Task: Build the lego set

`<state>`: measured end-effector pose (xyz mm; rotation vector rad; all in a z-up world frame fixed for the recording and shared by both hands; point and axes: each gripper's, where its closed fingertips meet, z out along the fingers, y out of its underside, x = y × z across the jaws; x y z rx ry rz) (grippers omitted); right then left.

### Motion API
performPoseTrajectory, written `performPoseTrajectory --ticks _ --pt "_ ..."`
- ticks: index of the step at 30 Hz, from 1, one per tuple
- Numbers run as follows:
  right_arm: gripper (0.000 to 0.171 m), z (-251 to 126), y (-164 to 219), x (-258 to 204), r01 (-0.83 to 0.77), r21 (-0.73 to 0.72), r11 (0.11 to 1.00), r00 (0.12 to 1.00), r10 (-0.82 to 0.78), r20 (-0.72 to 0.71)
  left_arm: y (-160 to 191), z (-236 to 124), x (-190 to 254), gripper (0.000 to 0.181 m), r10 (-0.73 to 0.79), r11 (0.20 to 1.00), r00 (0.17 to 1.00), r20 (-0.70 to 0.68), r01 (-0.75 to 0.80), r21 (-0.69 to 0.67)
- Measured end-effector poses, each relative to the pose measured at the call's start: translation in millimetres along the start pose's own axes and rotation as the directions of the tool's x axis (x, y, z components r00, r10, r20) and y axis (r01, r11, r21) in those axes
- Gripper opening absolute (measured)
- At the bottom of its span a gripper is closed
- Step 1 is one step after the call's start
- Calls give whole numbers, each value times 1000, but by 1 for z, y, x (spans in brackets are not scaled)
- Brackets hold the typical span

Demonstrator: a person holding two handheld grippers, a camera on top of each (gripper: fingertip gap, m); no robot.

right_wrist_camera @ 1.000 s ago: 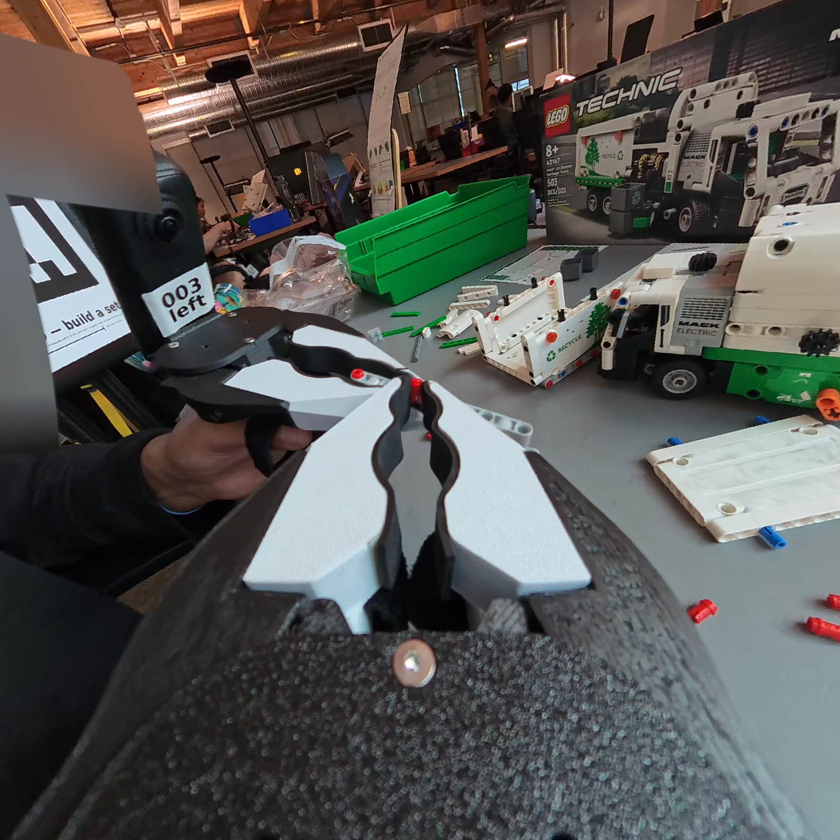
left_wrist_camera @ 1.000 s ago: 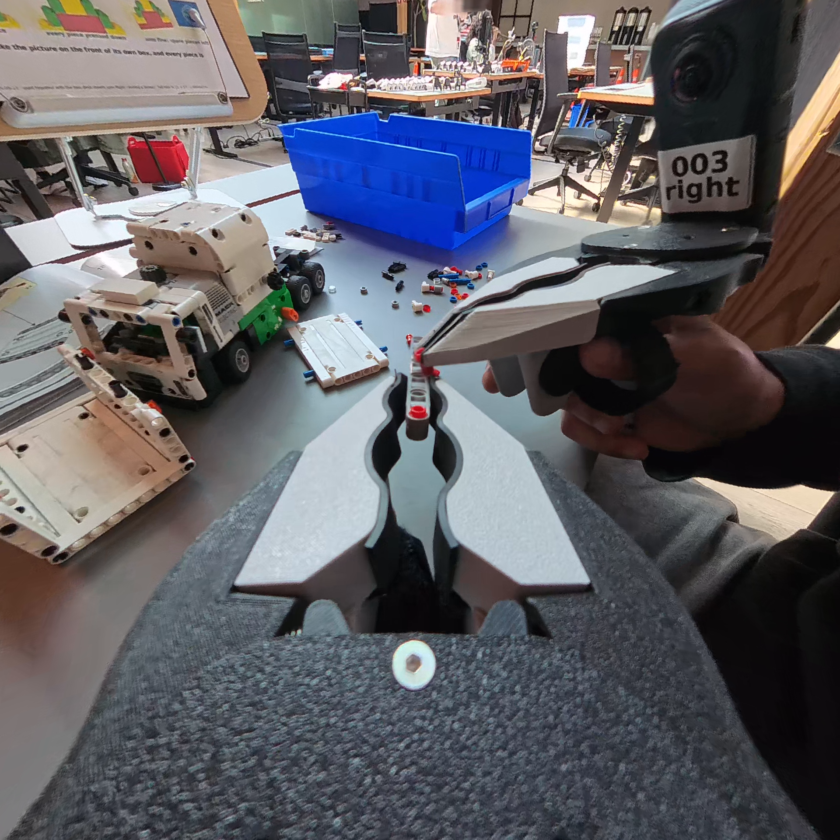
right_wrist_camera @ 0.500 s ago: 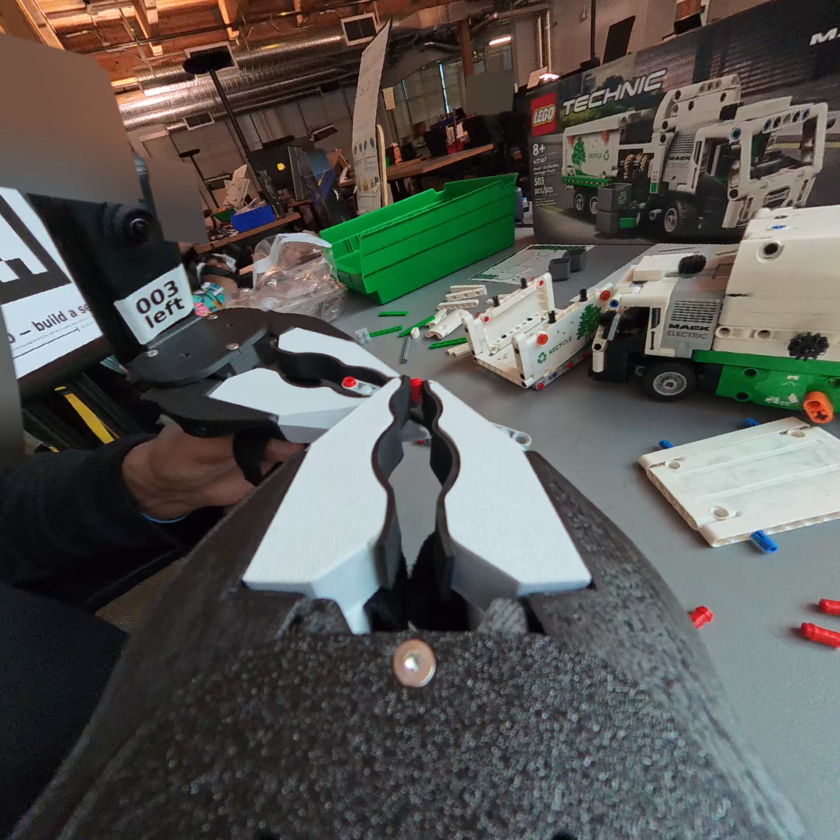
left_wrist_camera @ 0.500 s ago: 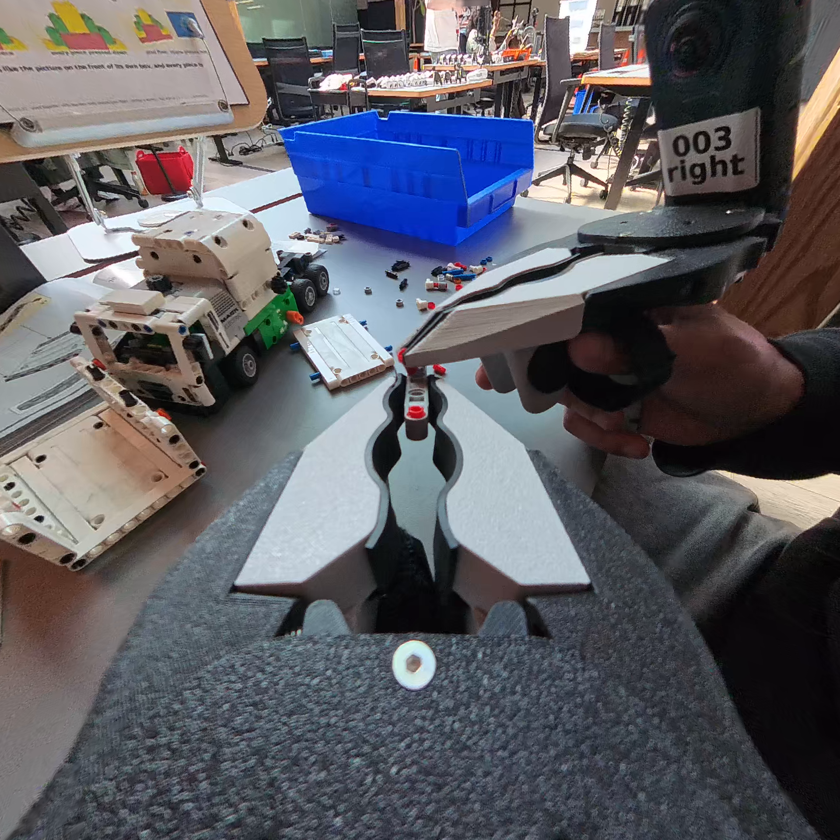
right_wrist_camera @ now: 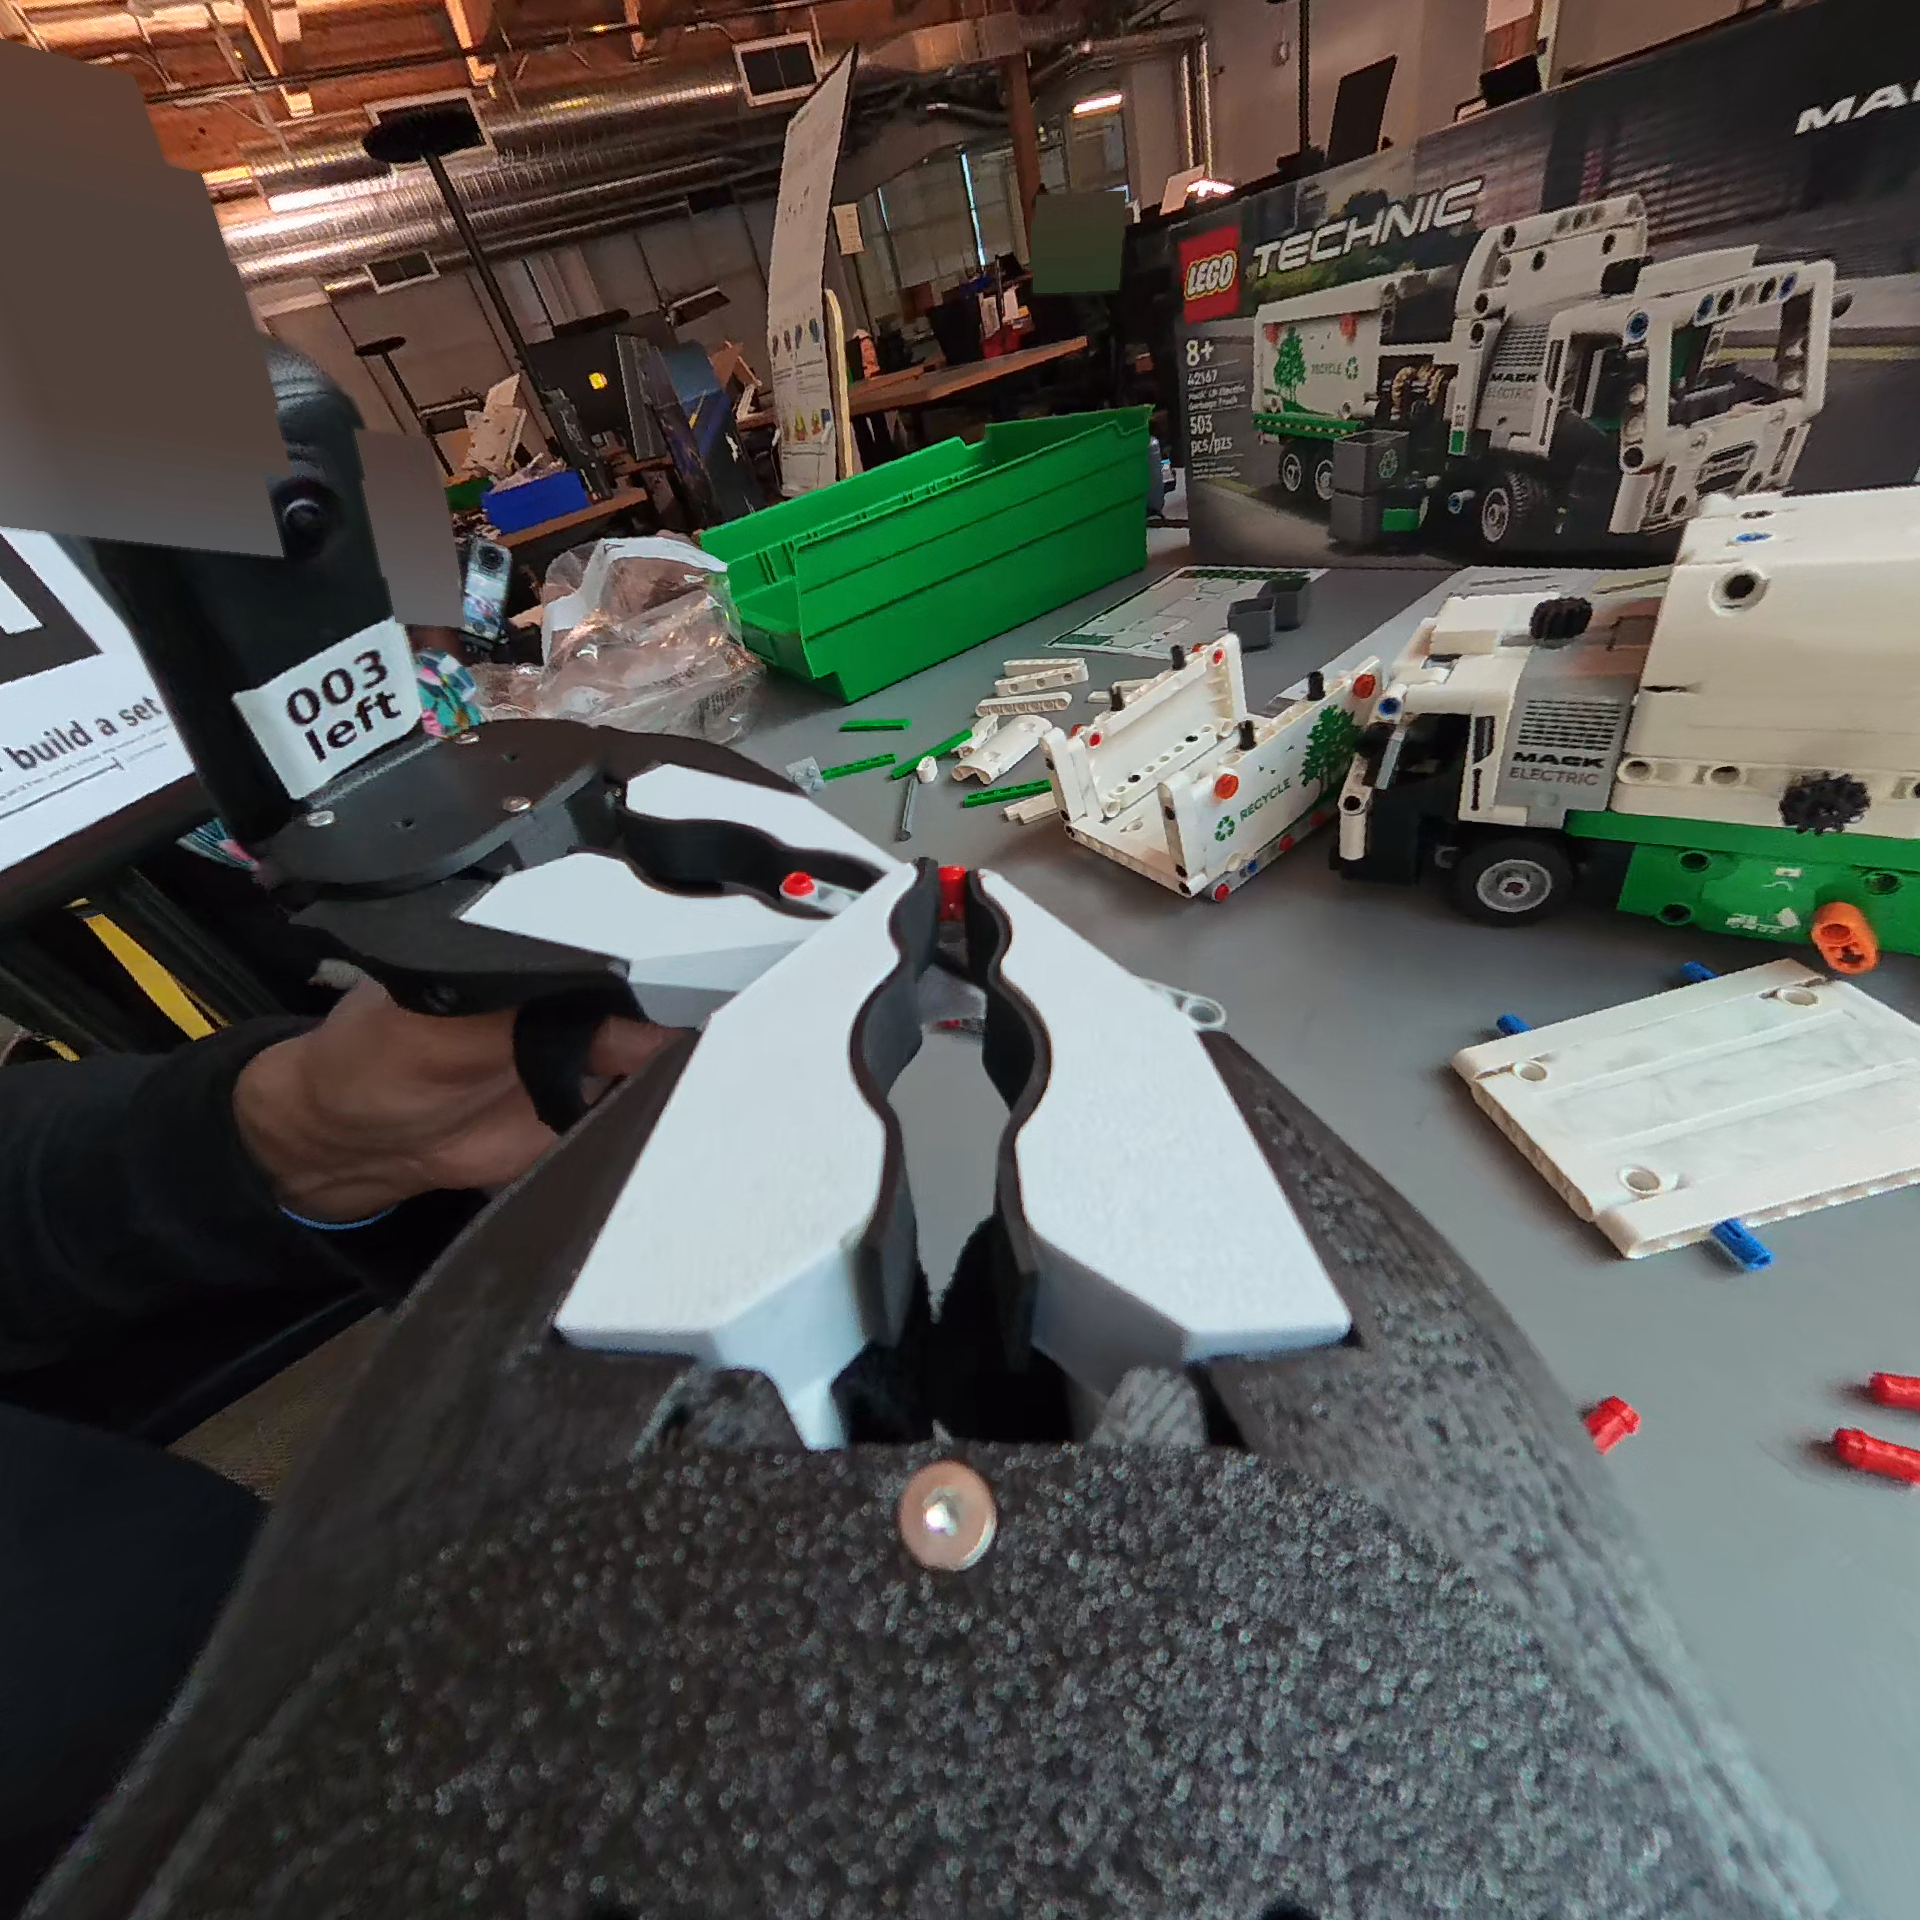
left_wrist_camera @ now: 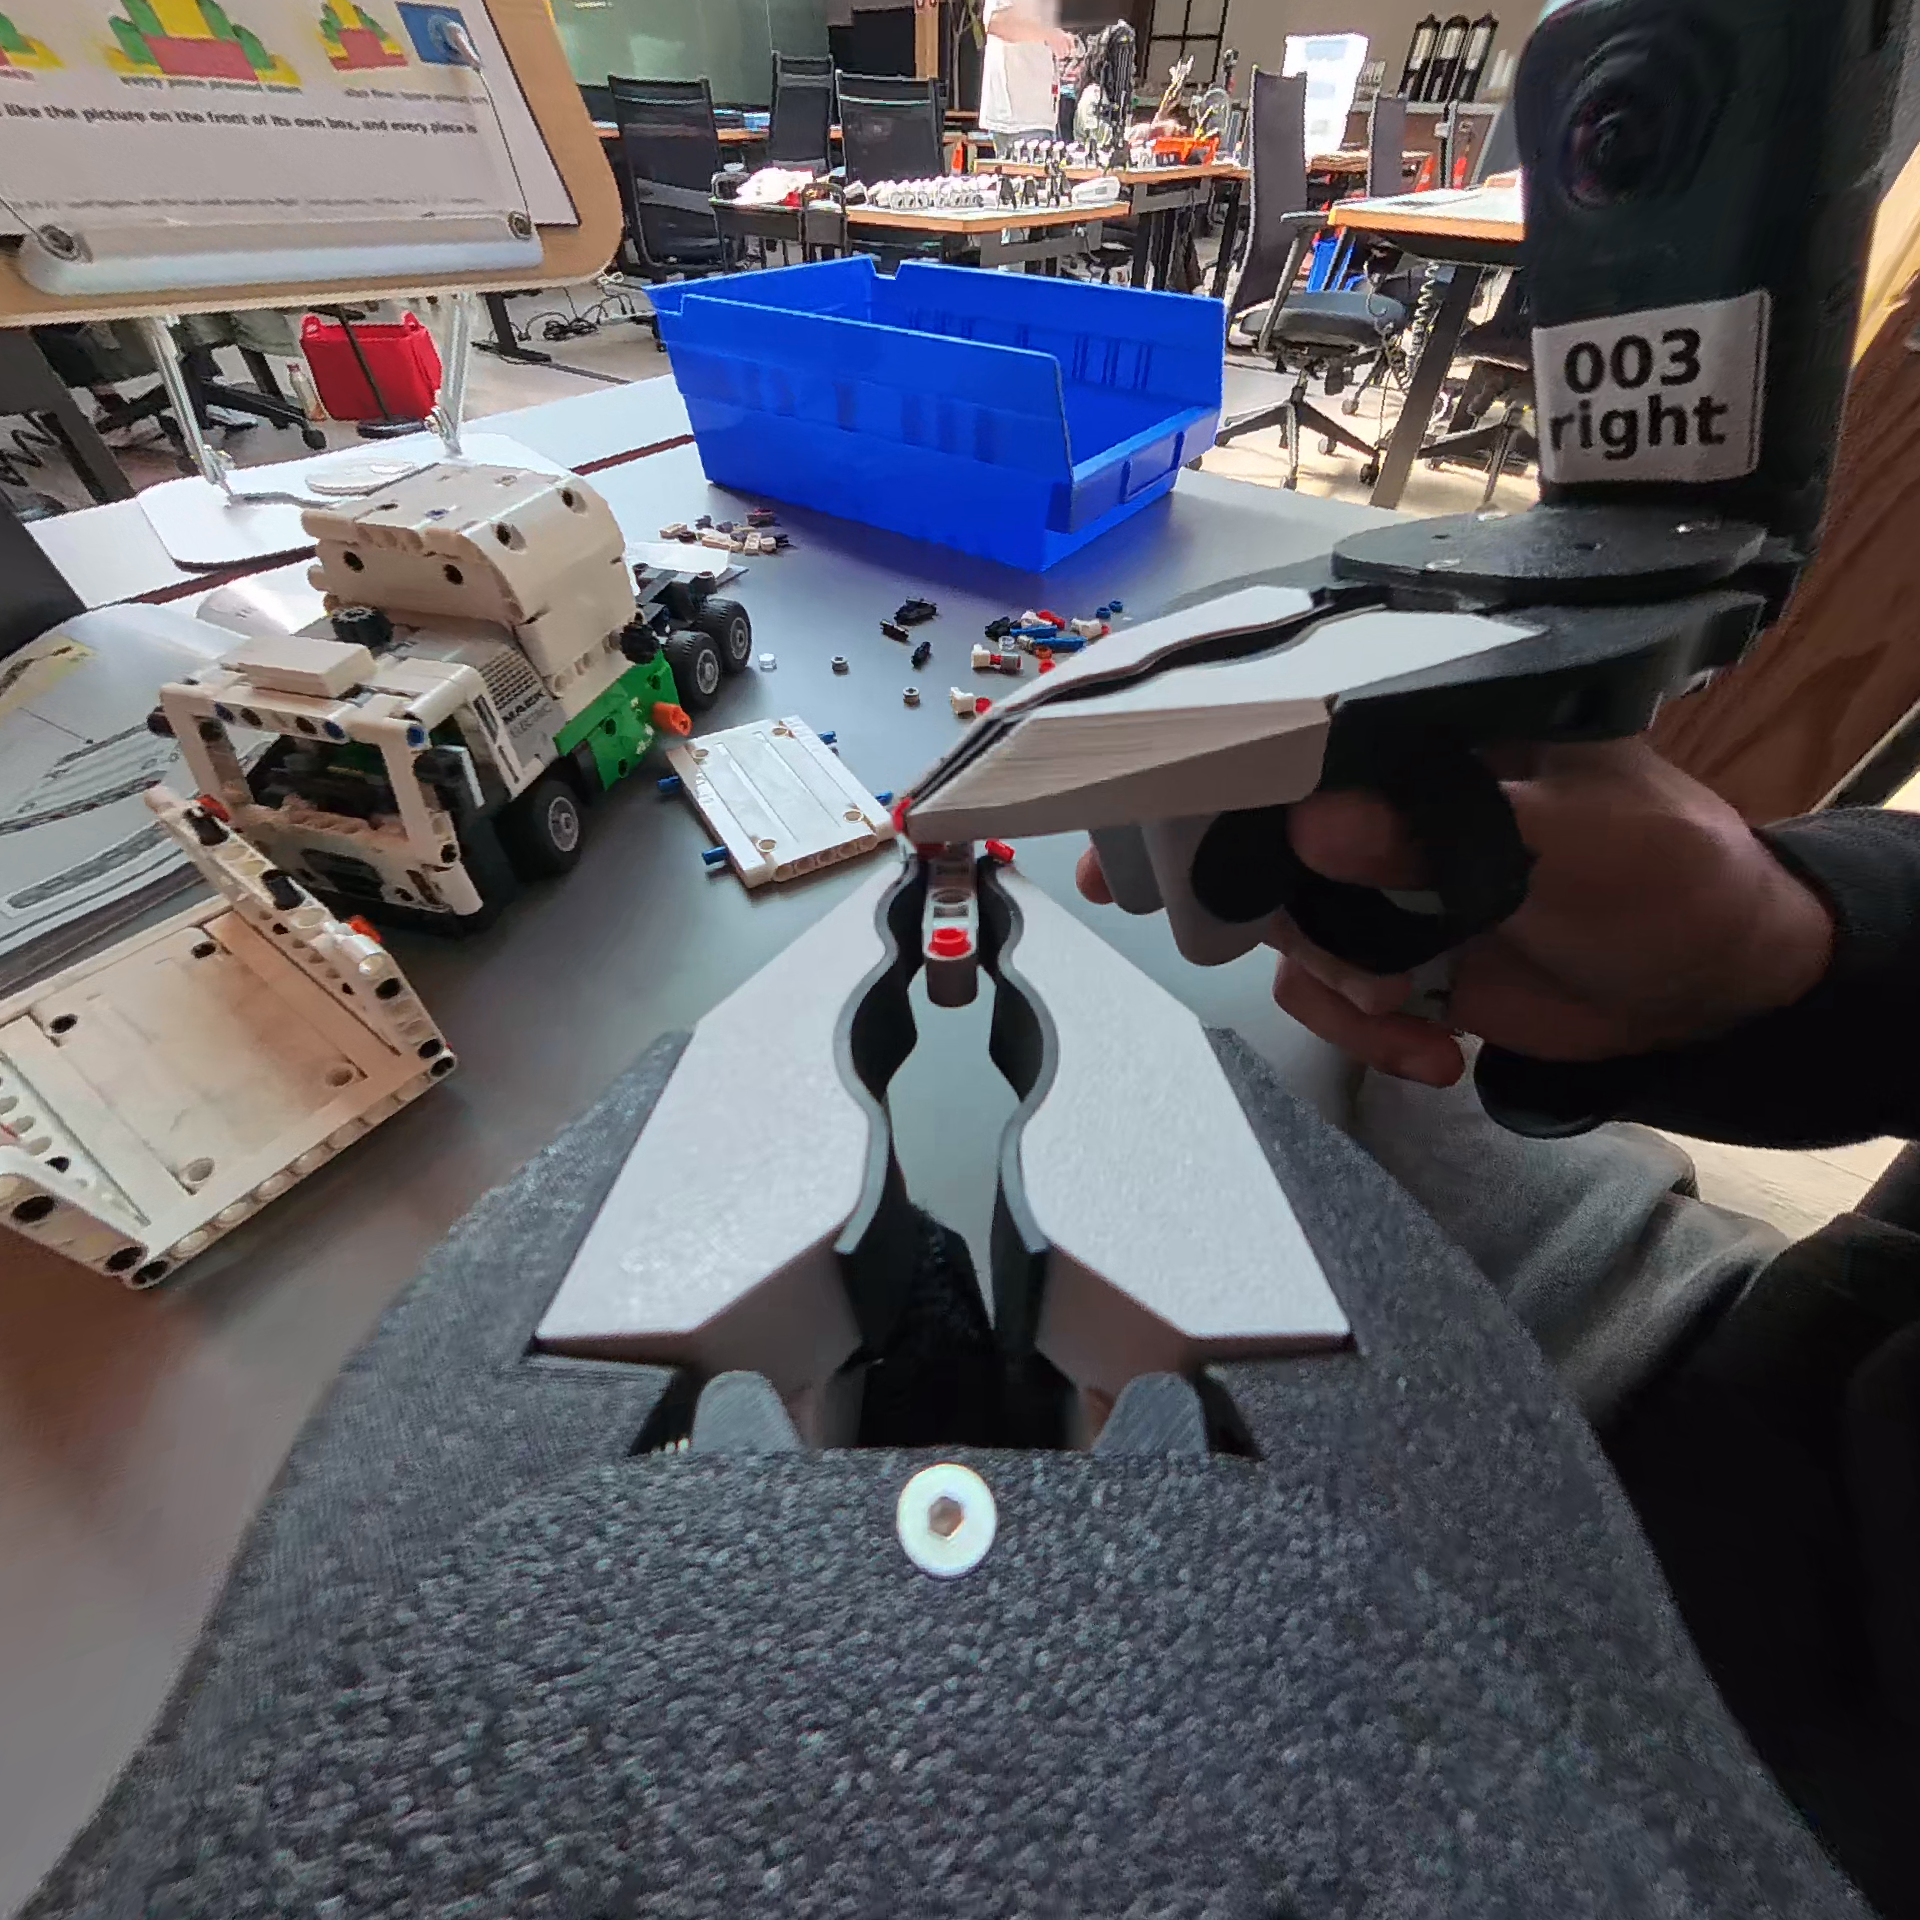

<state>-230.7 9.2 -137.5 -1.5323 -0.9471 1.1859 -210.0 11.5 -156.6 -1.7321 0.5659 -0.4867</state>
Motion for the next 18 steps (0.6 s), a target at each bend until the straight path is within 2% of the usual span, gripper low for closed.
performPoseTrajectory --ticks 5,18 --pt "3 0 1 0 2 -4 1000 1000 -2 -11 -1 -1 -4 5 -45 999 999 -2 45 6" --pt "3 -1 0 2 -56 10 998 998 56 -15 0 -1 -7 5 -49 999 999 20 49 6"
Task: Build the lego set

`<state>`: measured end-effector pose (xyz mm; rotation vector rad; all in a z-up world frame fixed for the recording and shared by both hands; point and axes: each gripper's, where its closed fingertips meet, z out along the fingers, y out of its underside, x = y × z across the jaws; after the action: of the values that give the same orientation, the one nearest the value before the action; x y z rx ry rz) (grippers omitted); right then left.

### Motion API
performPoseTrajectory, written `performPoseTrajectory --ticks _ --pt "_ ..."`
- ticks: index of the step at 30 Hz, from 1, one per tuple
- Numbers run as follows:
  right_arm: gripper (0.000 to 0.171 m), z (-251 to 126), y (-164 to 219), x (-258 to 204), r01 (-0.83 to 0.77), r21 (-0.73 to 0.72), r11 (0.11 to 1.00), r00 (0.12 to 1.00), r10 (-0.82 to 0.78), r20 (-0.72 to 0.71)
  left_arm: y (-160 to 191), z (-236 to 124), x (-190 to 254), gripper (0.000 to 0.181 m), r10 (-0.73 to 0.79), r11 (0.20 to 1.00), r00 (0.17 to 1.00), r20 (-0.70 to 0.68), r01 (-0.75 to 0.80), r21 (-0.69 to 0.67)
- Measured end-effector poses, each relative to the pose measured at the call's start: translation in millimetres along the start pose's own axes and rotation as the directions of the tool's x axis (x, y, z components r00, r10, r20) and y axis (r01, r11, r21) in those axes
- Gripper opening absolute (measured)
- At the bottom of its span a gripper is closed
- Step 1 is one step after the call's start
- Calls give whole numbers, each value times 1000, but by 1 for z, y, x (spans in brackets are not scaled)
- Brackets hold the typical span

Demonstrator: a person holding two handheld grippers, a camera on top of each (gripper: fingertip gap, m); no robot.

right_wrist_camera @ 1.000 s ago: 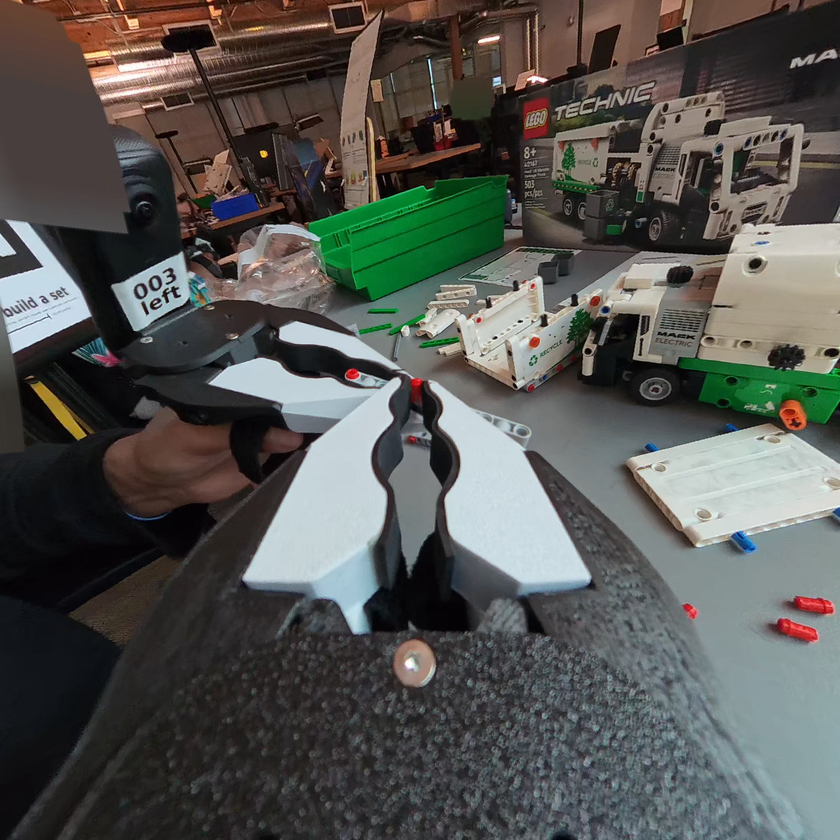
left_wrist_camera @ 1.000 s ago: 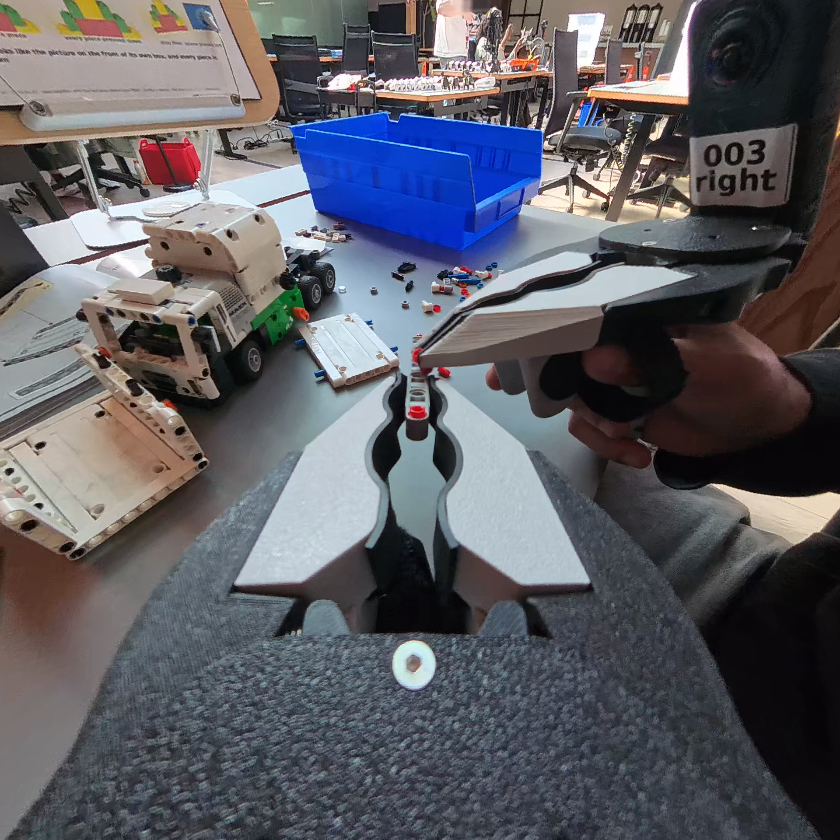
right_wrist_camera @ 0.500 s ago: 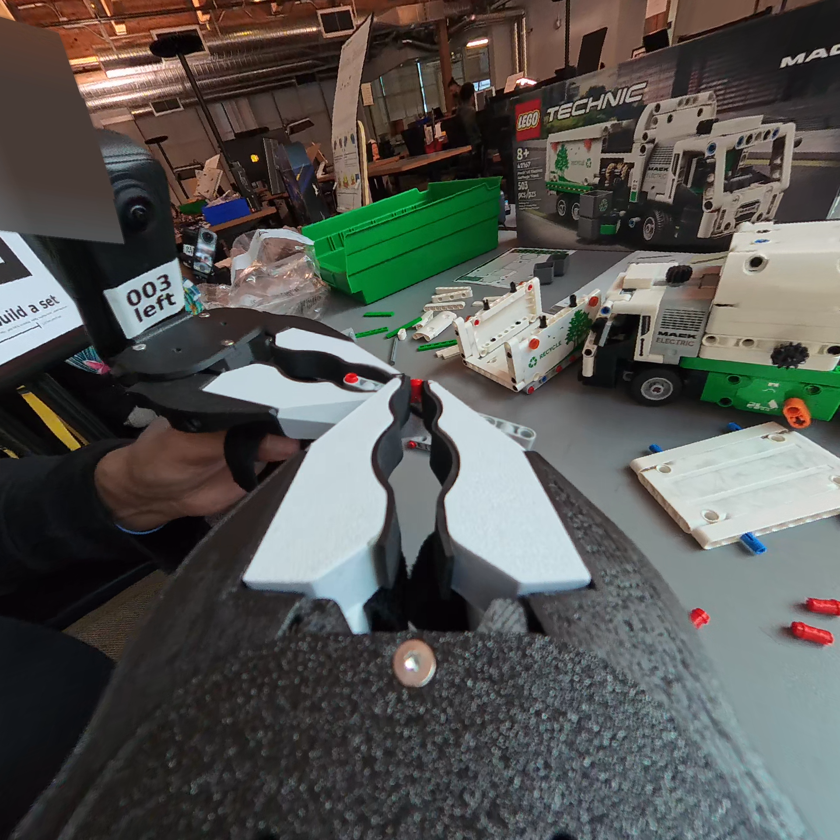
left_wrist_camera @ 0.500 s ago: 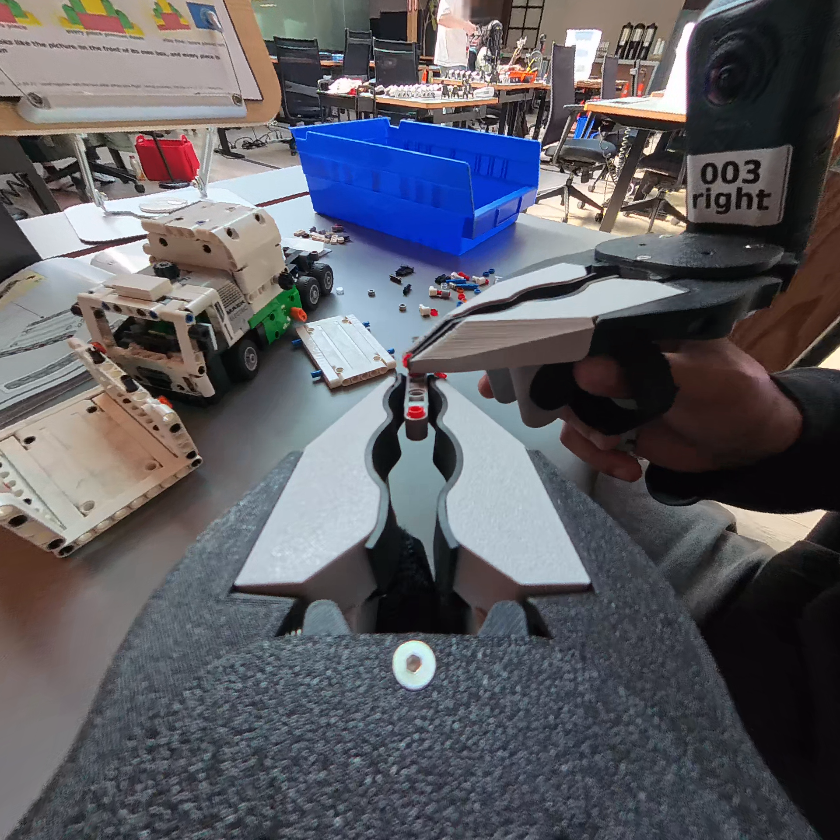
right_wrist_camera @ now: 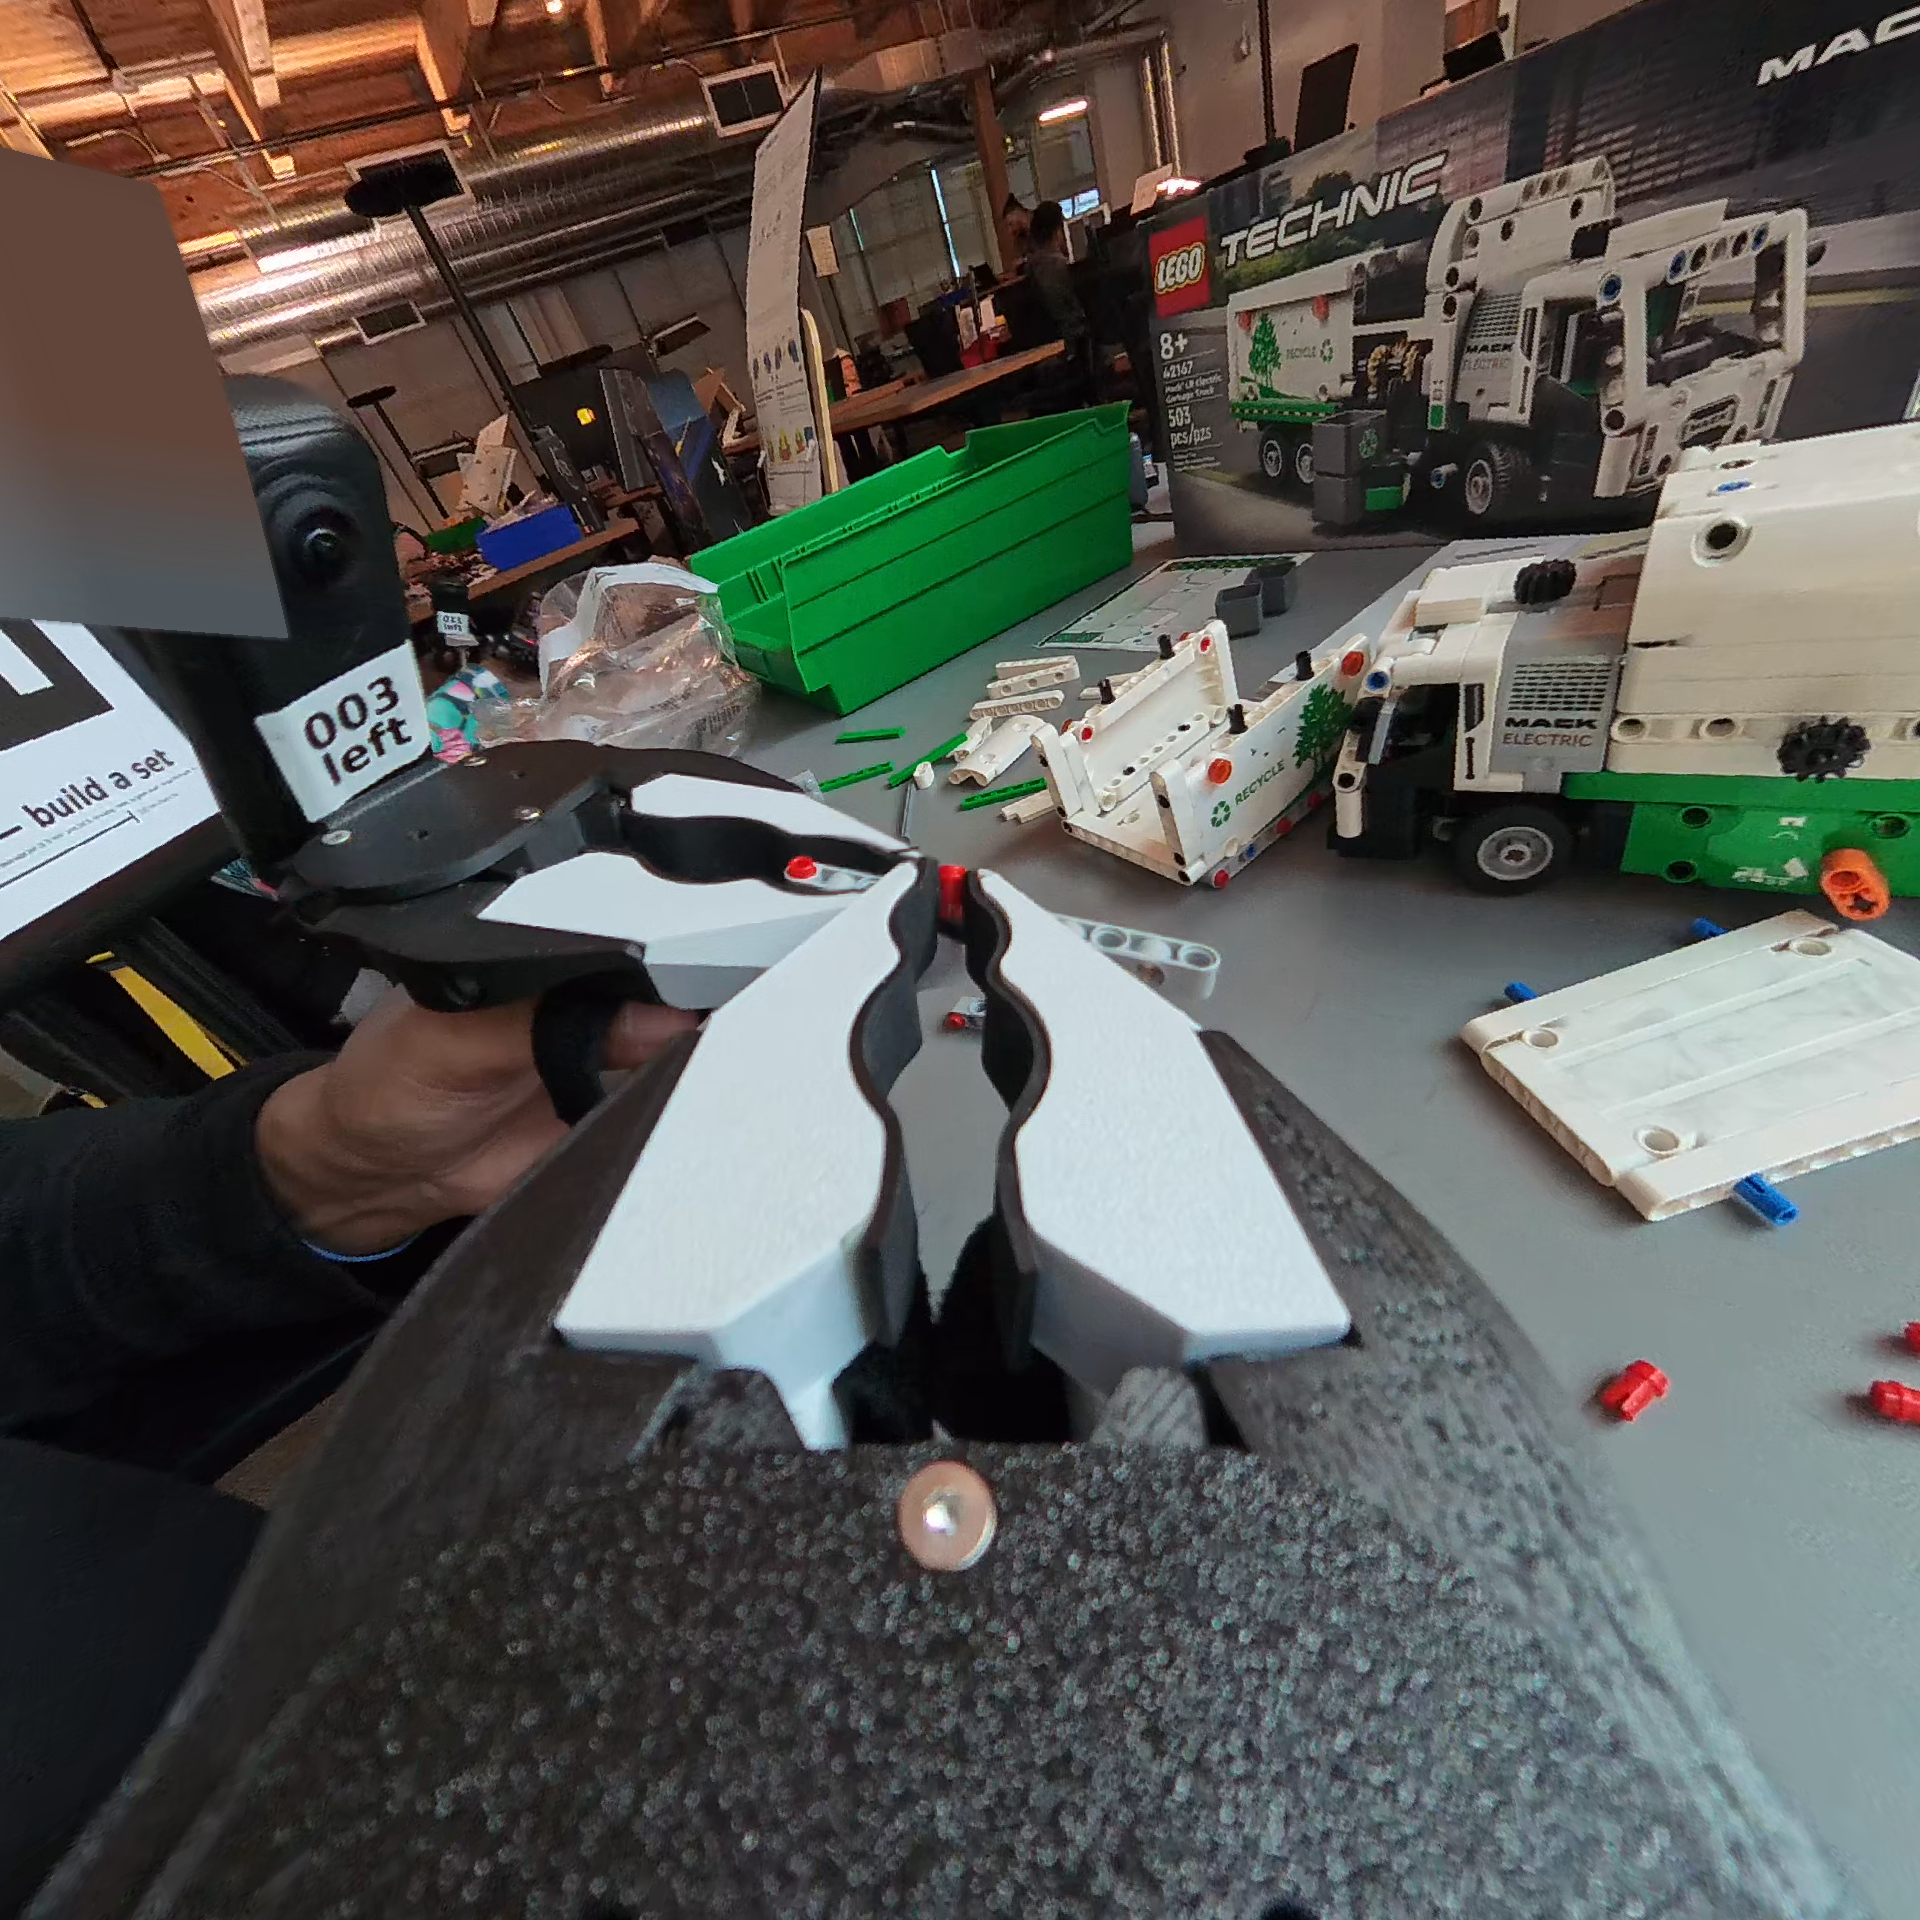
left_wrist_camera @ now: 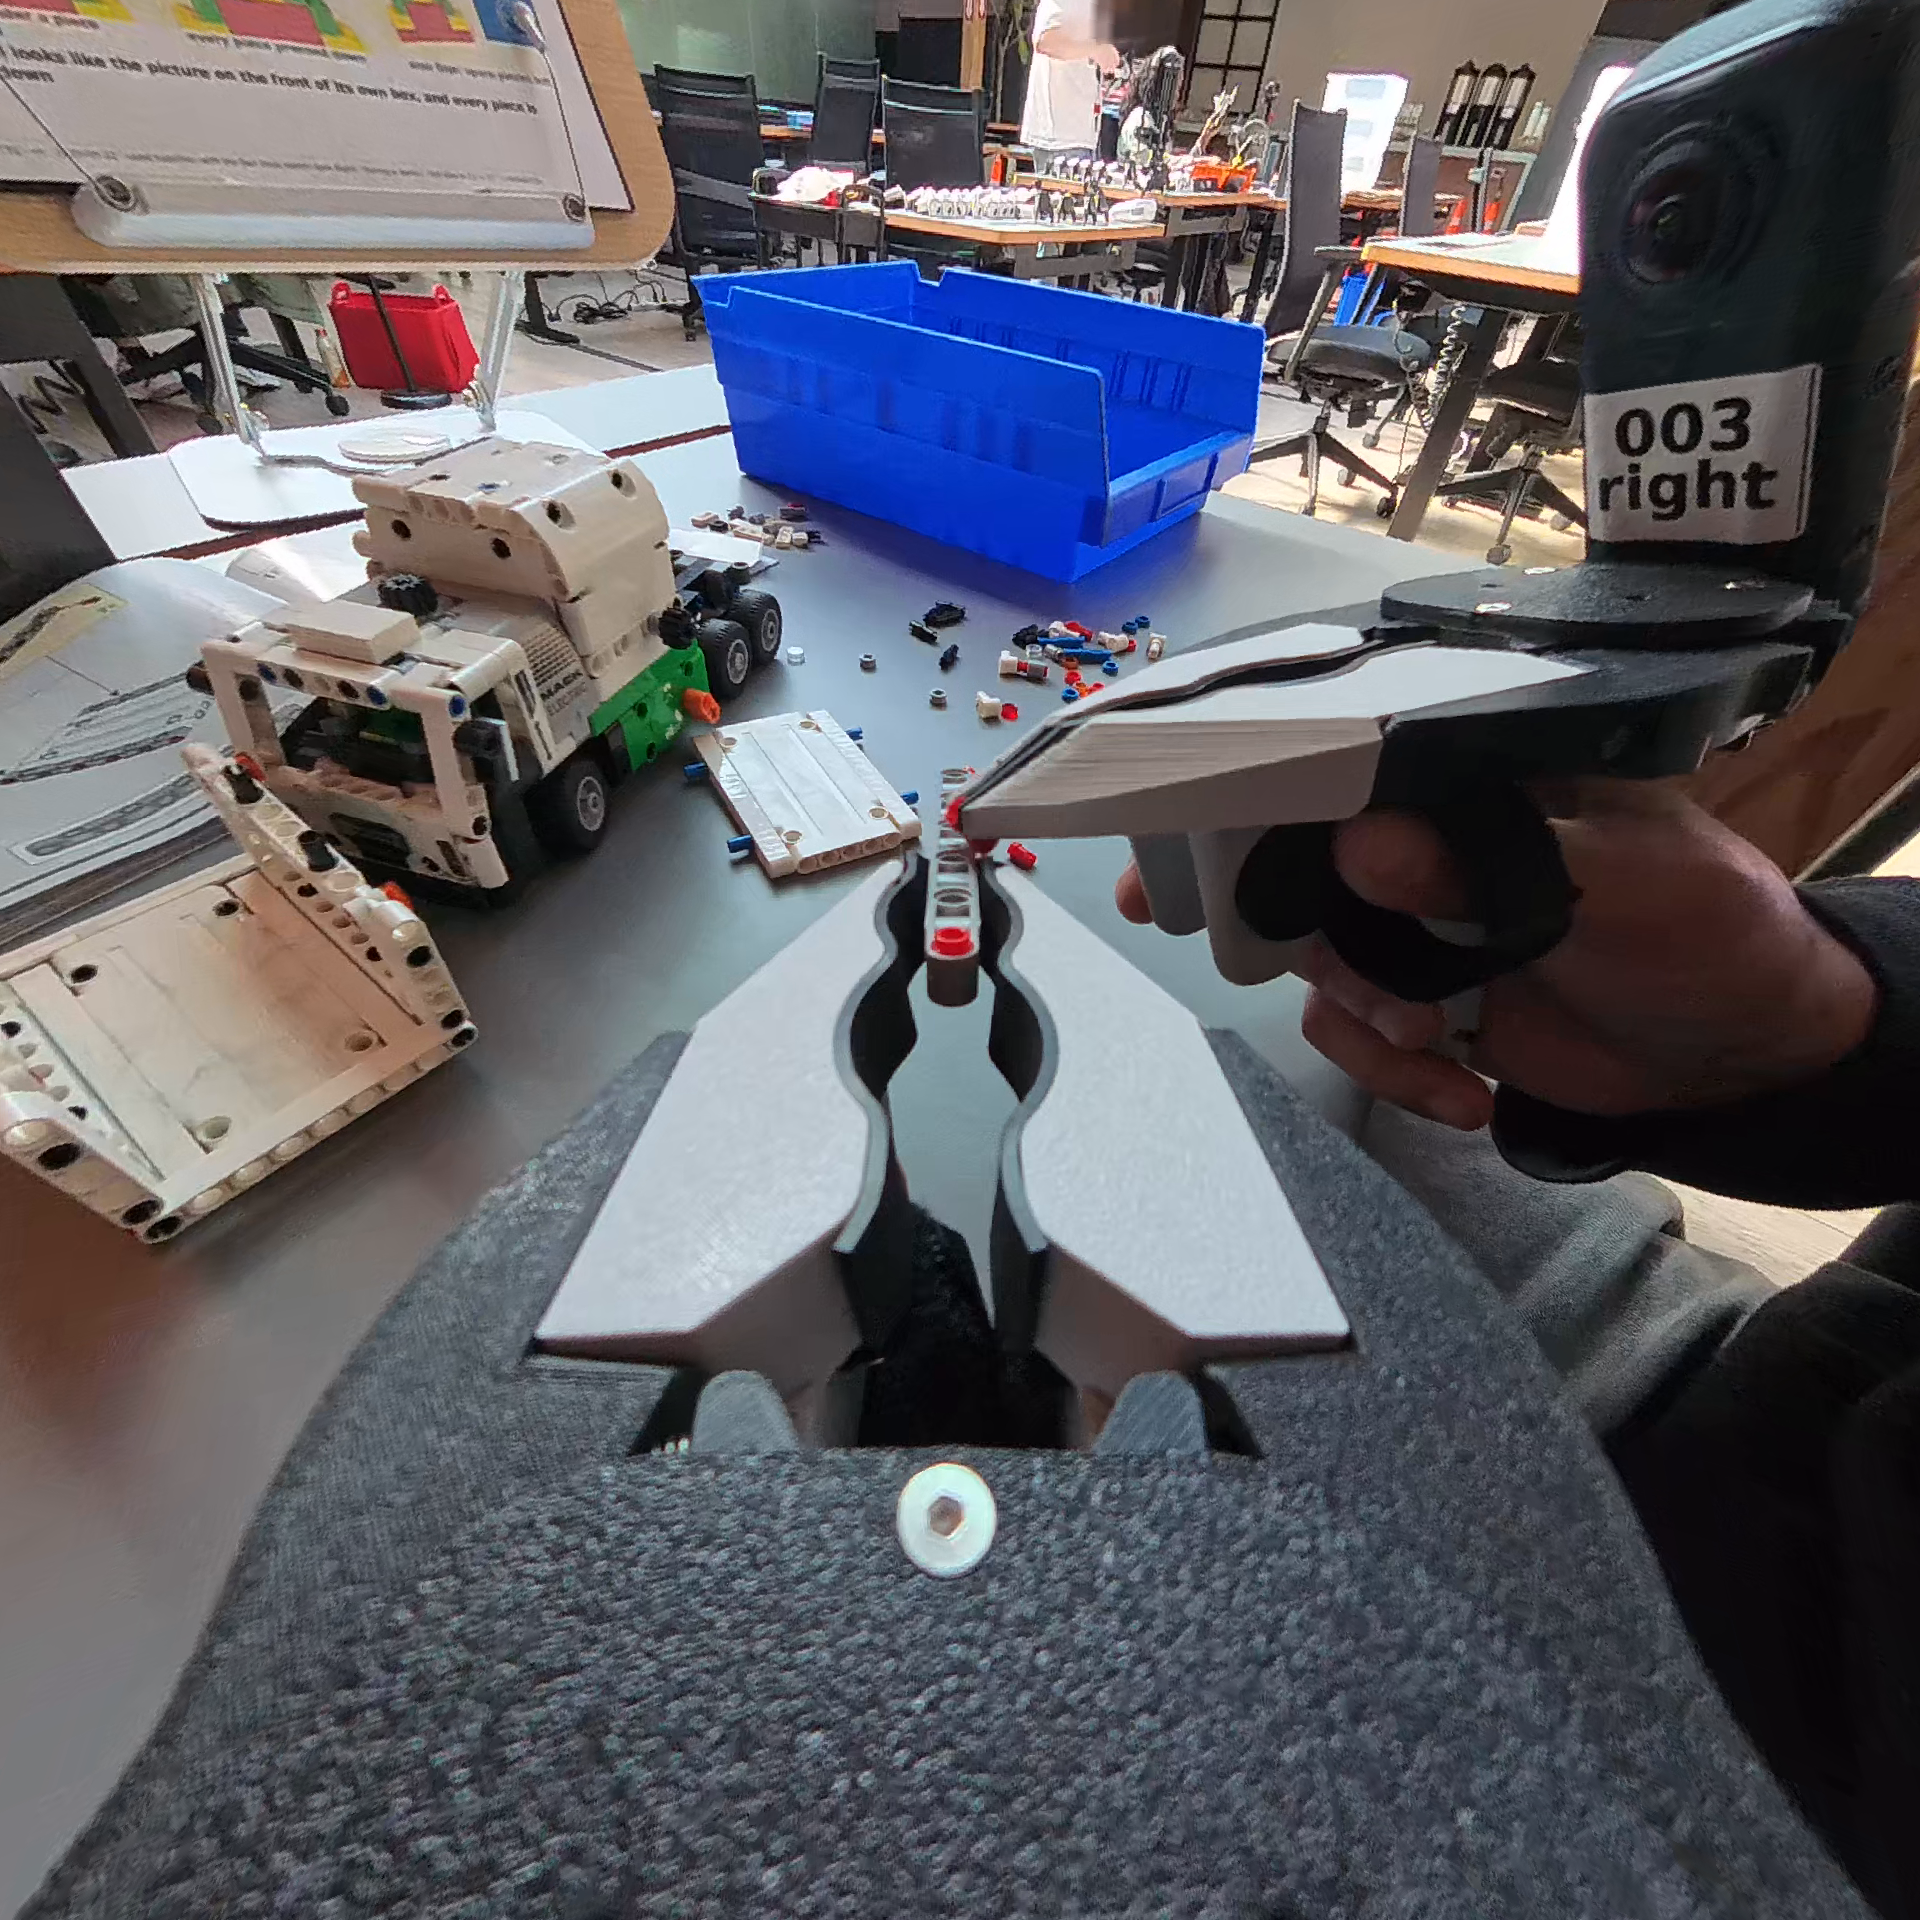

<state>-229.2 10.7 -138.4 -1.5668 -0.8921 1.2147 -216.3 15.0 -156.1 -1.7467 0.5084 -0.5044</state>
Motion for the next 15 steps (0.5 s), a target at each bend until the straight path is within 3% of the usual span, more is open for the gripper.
performPoseTrajectory --ticks 15 --pt "3 3 2 1 23 -14 1000 999 -24 -27 1 1 -2 5 -20 1000 1000 5 20 -9"
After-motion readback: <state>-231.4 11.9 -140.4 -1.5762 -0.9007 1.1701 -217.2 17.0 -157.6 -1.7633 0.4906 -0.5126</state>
